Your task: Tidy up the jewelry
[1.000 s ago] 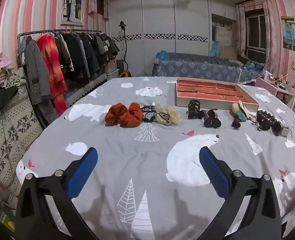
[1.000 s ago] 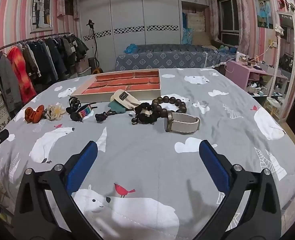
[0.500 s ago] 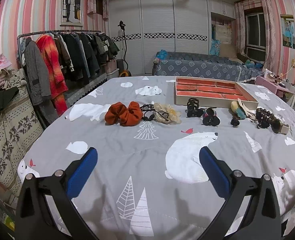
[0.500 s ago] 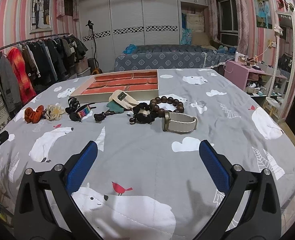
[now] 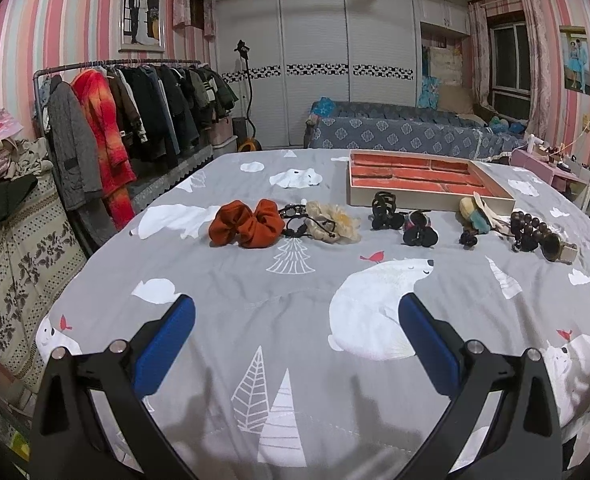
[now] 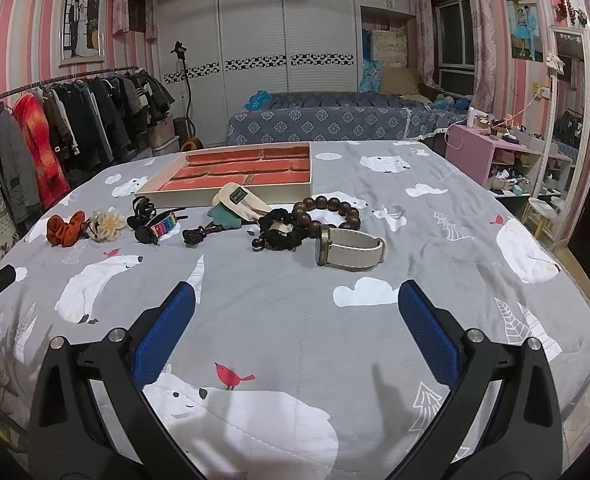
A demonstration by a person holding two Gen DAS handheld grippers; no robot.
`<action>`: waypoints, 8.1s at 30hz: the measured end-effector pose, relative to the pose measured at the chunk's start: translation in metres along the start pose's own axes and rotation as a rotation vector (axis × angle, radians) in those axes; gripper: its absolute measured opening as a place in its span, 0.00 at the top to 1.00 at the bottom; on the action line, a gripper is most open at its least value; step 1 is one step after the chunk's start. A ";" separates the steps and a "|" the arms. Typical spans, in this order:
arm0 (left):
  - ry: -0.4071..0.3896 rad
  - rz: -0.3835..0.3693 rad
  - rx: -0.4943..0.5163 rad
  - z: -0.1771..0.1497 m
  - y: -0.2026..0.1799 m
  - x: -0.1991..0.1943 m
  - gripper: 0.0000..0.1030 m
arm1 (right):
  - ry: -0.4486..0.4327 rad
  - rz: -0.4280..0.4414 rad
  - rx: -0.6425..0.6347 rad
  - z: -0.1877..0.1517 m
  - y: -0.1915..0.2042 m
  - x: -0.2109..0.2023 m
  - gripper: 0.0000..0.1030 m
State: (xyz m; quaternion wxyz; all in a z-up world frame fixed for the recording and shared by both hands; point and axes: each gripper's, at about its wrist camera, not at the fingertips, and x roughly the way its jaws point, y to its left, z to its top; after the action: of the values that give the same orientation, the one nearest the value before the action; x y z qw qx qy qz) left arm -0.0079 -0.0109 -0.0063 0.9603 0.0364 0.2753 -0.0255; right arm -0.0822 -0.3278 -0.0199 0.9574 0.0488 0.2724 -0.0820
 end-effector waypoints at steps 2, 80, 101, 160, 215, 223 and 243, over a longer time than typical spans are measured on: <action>-0.002 0.005 0.001 0.003 -0.004 -0.002 0.04 | -0.003 -0.004 0.002 0.001 -0.001 0.000 0.04; 0.086 -0.065 0.021 0.007 -0.047 0.041 0.04 | 0.057 -0.045 -0.048 0.022 -0.019 0.039 0.04; 0.149 -0.114 0.030 0.036 -0.085 0.085 0.04 | 0.136 -0.043 -0.002 0.035 -0.042 0.075 0.04; 0.208 -0.232 0.083 0.074 -0.142 0.152 0.57 | 0.248 0.062 0.035 0.051 -0.074 0.136 0.82; 0.258 -0.149 0.098 0.172 -0.133 0.300 0.49 | 0.260 0.148 -0.078 0.177 0.012 0.312 0.39; 0.028 -0.100 0.118 0.194 -0.093 0.201 0.27 | 0.070 0.125 -0.136 0.212 -0.010 0.204 0.27; -0.060 0.010 0.061 0.030 -0.025 0.077 0.25 | -0.004 0.084 -0.020 0.025 -0.020 0.074 0.16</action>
State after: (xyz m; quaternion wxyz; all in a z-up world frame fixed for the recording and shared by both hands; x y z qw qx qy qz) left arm 0.0711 -0.0409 -0.0230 0.9667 0.0663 0.2451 -0.0304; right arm -0.0110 -0.3610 -0.0387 0.9610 0.0502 0.2693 -0.0392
